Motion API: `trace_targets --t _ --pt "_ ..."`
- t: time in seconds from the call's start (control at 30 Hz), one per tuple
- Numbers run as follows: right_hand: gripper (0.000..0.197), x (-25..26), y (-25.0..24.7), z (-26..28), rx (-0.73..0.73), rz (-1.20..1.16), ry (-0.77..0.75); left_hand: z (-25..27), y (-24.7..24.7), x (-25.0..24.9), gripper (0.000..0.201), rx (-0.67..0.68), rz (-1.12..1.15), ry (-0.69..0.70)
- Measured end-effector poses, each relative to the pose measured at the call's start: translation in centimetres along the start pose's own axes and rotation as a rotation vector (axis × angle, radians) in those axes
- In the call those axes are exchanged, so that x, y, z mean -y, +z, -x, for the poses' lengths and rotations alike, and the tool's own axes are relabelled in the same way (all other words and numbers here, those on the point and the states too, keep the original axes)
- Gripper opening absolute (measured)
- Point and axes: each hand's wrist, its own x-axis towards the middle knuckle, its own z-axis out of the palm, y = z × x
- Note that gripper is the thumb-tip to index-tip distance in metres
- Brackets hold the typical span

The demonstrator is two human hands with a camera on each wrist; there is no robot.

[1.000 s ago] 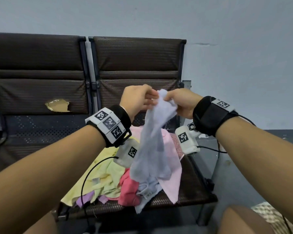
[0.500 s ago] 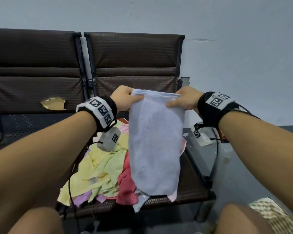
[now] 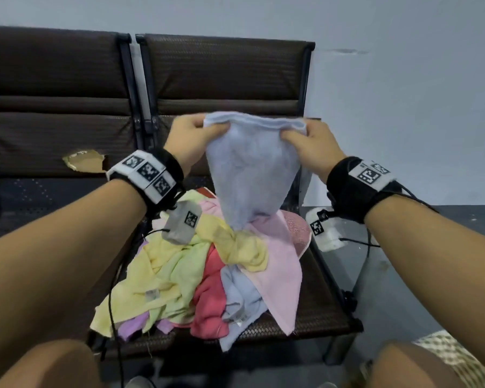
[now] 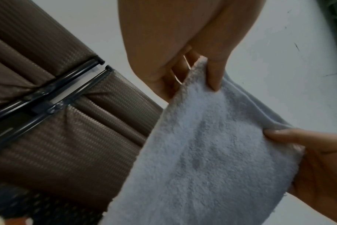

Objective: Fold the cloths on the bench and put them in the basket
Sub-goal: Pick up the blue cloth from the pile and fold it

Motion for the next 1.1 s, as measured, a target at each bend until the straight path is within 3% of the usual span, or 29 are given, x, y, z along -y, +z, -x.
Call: trace_targets --t 0.1,0.23,0.3,0.37,0.43,0.5,0.53,0.6,0.63,0.7,0.87,0.93,0.97,1.03,1.1 --pt "0.020 -3.4 1.1 3.8 0.259 -0.015 0.204 4.5 -0.6 3.8 0.010 0.199 -0.079 -0.270" --pt "0.019 -8.1 2.9 9.4 0.651 -0.054 0.562 10.4 -0.7 8.4 0.026 0.591 -0.189 -0.660" --pt "0.009 -9.9 3.7 11.3 0.773 -0.013 0.682 12.1 -0.4 9.6 0.023 0.730 -0.206 -0.775" --pt "0.011 -11.2 4.2 12.1 0.791 -0.005 0.757 12.5 -0.1 10.4 0.024 0.765 -0.219 -0.811" --pt "0.024 -12.5 4.6 12.0 0.735 -0.058 0.802 11.9 0.4 11.3 0.024 0.684 -0.244 -0.771" --pt "0.029 -13.3 5.2 11.2 0.593 -0.109 0.787 10.8 1.2 12.3 0.016 0.499 -0.275 -0.665" --pt "0.030 -13.7 5.5 10.5 0.509 -0.095 0.741 10.1 1.7 12.9 0.007 0.391 -0.284 -0.616" --pt "0.039 -14.2 6.1 9.1 0.383 0.024 0.618 8.7 2.5 14.1 0.017 0.209 -0.297 -0.560" --pt "0.041 -14.5 6.2 8.2 0.346 0.100 0.562 7.9 2.9 14.8 0.021 0.144 -0.291 -0.538" --pt "0.036 -15.7 6.6 6.7 0.283 0.148 0.517 6.6 3.7 16.0 0.010 0.045 -0.273 -0.497" --pt "0.034 -17.9 8.9 5.3 0.078 0.152 0.481 5.0 4.6 18.5 0.045 -0.072 -0.296 -0.484" --pt "0.045 -18.0 9.2 5.9 0.100 0.274 0.436 5.6 4.6 18.6 0.050 -0.061 -0.414 -0.376" --pt "0.049 -17.8 9.1 6.3 0.126 0.336 0.391 6.2 4.4 18.3 0.043 -0.033 -0.466 -0.287" --pt "0.035 -17.1 8.6 7.6 0.194 0.390 0.237 7.8 3.9 17.4 0.021 0.109 -0.503 -0.129" --pt "0.013 -16.5 8.1 9.2 0.332 0.382 0.119 9.5 3.1 16.7 0.018 0.351 -0.532 -0.085"
